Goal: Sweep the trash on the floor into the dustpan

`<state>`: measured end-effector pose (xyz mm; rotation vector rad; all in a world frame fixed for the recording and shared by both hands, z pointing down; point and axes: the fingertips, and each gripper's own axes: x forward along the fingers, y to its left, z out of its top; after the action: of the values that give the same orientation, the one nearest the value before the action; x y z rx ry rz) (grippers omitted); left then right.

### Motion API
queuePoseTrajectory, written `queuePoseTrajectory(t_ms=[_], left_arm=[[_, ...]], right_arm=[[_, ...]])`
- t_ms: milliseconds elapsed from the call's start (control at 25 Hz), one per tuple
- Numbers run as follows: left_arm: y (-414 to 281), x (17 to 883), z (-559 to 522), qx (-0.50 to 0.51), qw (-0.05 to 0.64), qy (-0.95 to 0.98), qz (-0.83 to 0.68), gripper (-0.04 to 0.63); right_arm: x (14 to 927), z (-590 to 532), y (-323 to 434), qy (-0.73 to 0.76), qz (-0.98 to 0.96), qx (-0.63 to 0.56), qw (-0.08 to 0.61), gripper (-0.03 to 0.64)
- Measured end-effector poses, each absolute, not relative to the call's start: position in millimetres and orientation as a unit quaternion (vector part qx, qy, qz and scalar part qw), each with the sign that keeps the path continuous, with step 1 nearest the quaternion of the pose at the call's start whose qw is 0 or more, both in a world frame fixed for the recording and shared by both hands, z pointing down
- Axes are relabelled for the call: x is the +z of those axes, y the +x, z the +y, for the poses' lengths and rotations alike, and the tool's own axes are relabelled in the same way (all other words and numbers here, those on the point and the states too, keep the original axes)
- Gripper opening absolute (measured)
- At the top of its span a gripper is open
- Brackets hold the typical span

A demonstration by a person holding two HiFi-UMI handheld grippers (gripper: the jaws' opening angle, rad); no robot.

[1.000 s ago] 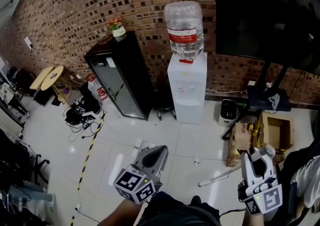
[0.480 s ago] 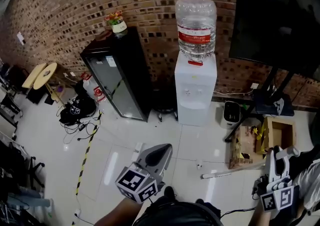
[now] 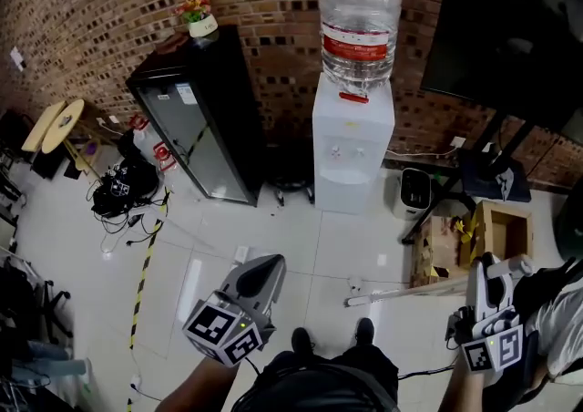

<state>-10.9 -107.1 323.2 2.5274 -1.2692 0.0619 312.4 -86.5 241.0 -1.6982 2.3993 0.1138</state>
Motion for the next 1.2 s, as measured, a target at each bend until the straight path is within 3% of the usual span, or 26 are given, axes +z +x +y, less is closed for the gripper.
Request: queuePoseTrajectory(t_ms=[520, 760, 1040, 1200], left_arm=[[137.6, 392.0, -162.2, 0.057, 0.183, 0.862, -0.468, 0.006], [200.3, 450.5, -193.6, 0.085, 0.194, 0.835, -0.507, 0.006], [236.2, 484.9, -204.5, 0.092, 0.217, 0.831, -0.503, 0.006], [218.3, 501.9, -216.6, 0.095, 0.218, 0.819, -0.522, 0.006]], right_arm=[[319.1, -146.8, 385.9, -0.462, 0.882, -0.005, 0.094, 0.095], [401.6, -174.3, 451.0, -0.395, 0.917, -0.006, 0.050, 0.095], [513.0, -201.7, 503.3, -0.383, 0.922, -0.051, -0.020, 0.095], [562.1, -206.5, 513.2, -0.374, 0.923, -0.071, -0.049, 0.095]])
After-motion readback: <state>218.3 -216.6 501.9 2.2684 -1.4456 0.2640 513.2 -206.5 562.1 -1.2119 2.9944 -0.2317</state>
